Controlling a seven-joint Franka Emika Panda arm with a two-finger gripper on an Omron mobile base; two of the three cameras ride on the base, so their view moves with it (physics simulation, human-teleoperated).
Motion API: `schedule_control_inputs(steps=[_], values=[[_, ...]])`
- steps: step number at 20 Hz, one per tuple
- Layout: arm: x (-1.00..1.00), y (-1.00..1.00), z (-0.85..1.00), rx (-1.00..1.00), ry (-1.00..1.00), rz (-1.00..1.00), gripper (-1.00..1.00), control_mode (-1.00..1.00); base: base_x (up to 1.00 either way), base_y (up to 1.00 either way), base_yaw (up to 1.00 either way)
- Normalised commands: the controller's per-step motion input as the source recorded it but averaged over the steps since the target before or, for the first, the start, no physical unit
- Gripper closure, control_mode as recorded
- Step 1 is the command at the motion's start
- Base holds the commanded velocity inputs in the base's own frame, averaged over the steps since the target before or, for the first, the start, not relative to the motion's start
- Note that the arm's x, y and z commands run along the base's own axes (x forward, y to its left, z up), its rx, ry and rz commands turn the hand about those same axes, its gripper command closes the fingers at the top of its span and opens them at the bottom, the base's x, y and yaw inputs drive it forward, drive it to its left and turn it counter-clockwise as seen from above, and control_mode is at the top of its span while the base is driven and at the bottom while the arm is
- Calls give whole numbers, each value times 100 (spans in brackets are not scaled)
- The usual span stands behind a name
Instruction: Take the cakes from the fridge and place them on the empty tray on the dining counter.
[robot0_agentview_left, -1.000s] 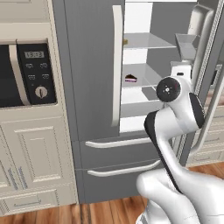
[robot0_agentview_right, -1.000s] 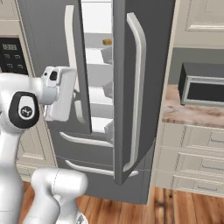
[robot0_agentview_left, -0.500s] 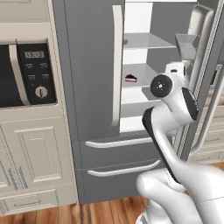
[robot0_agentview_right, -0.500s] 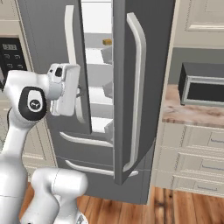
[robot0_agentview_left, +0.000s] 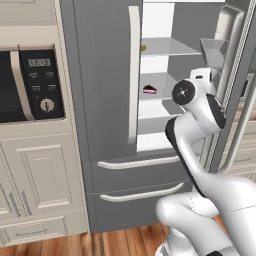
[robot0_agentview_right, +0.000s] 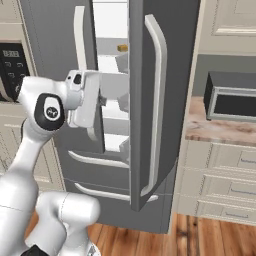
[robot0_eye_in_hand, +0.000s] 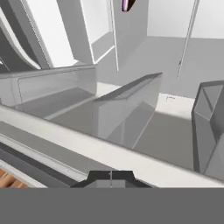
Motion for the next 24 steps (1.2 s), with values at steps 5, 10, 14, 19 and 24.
schedule_control_inputs(steps=[5,10,14,19,24], values=[[7,-39,-4,0,-1,-7,100,-100,0,0,0],[5,-41,-6,0,-2,-8,100,-100,0,0,0],[14,-32,-5,0,-3,-8,100,-100,0,0,0],[22,-24,-7,0,-3,-7,100,-100,0,0,0],[20,-19,-5,0,-3,-6,100,-100,0,0,0]])
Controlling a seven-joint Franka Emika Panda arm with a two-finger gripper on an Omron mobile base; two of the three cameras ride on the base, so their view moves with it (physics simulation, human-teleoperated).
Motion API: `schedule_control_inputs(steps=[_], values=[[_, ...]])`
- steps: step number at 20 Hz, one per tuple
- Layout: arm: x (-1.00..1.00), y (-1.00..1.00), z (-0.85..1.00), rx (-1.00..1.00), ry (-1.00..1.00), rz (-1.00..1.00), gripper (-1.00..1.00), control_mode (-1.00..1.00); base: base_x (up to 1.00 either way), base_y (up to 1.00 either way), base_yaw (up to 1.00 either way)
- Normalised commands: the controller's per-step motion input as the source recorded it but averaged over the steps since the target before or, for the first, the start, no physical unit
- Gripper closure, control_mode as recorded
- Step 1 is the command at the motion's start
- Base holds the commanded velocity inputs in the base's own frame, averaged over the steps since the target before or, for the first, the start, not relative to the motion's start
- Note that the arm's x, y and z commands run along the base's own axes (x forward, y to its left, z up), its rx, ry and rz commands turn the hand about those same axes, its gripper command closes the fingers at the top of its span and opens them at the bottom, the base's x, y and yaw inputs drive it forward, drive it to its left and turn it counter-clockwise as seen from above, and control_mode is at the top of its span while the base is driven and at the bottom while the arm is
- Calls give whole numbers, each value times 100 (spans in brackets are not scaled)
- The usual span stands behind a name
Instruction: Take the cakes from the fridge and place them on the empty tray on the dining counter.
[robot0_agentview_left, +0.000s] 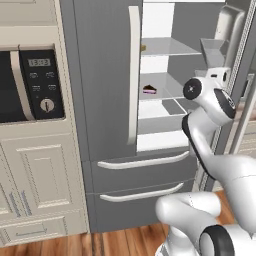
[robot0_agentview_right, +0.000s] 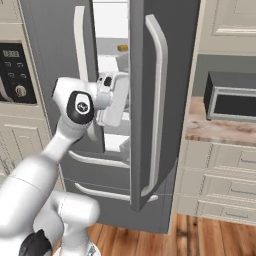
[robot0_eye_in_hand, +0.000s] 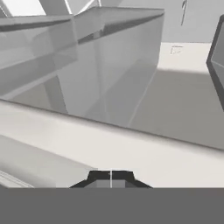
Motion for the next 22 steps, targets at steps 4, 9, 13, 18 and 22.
schedule_control_inputs(steps=[4,9,13,18,22], values=[[19,-34,-4,0,-2,-9,100,-100,0,0,0],[9,-76,-4,0,-3,-14,100,-100,0,0,0],[11,-90,-7,0,-2,-11,100,-100,0,0,0],[9,-78,-1,7,-3,-1,100,-100,0,0,0],[2,-56,0,13,0,0,100,-100,0,0,0]])
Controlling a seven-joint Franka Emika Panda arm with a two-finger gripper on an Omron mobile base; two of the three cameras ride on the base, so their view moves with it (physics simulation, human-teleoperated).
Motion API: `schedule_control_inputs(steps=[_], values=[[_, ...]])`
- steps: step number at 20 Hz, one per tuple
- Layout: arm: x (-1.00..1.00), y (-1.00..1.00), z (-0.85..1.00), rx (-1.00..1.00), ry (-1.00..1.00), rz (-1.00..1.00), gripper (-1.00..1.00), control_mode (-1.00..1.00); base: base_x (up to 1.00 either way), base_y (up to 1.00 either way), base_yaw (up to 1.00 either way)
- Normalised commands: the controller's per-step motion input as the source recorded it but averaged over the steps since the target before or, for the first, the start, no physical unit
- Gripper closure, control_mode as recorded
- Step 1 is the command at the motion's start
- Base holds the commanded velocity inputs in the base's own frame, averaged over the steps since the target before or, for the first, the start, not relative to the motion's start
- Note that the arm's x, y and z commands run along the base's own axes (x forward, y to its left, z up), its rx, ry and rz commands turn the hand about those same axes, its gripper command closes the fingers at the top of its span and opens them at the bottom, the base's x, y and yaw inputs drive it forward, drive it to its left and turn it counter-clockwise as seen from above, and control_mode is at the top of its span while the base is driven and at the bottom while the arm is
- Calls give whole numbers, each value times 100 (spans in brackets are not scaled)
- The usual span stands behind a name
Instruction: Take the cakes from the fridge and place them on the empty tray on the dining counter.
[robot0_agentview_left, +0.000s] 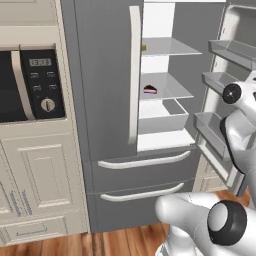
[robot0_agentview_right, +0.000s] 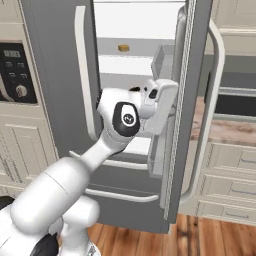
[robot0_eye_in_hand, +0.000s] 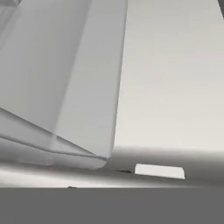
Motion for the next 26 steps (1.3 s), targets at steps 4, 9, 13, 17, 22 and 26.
schedule_control_inputs(steps=[4,9,13,17,22,26], values=[[6,-69,0,14,0,0,100,-100,0,0,0],[-39,-23,0,8,-11,0,100,-100,0,0,0],[-99,24,0,0,-27,0,100,-100,0,0,0],[-100,42,0,-4,-28,0,100,-100,0,0,0],[-87,64,0,-8,-19,1,100,-100,0,0,0],[-17,75,10,-14,7,22,100,-100,0,0,0]])
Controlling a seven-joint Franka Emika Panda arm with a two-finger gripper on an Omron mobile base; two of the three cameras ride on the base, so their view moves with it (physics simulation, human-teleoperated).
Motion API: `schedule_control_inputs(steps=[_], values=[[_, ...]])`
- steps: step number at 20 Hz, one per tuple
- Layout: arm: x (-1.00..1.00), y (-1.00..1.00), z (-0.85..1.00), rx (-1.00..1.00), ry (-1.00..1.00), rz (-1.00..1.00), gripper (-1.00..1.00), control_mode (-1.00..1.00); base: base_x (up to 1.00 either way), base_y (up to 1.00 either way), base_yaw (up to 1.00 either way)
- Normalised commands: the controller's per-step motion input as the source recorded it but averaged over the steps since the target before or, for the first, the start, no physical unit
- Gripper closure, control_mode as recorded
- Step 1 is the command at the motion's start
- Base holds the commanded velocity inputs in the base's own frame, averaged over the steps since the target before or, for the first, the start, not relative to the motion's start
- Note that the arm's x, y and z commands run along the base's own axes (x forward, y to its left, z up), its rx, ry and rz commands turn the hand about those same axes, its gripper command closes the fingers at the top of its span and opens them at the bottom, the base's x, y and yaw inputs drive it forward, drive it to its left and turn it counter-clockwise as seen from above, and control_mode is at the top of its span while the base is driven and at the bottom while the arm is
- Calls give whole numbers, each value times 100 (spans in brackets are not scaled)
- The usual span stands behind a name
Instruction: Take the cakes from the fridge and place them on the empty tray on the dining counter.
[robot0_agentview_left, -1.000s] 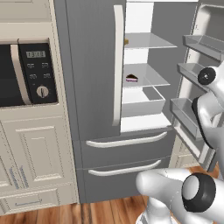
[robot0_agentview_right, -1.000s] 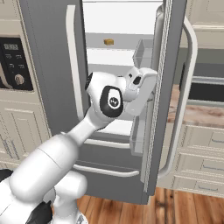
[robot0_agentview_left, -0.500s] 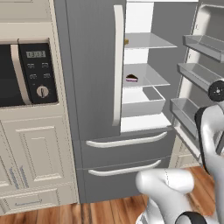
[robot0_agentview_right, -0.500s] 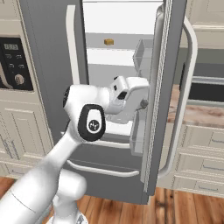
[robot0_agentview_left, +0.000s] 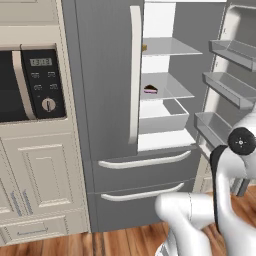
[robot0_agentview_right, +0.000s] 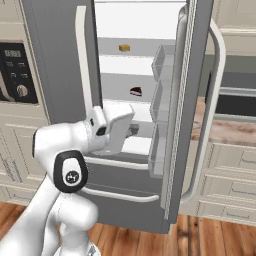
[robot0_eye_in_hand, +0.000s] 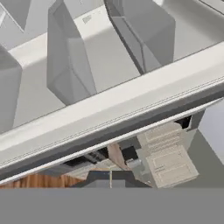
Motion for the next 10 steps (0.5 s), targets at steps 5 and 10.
schedule_control_inputs(steps=[5,10], values=[[0,69,20,-10,35,25,100,-100,0,0,0],[0,46,7,9,23,6,100,-100,0,0,0]])
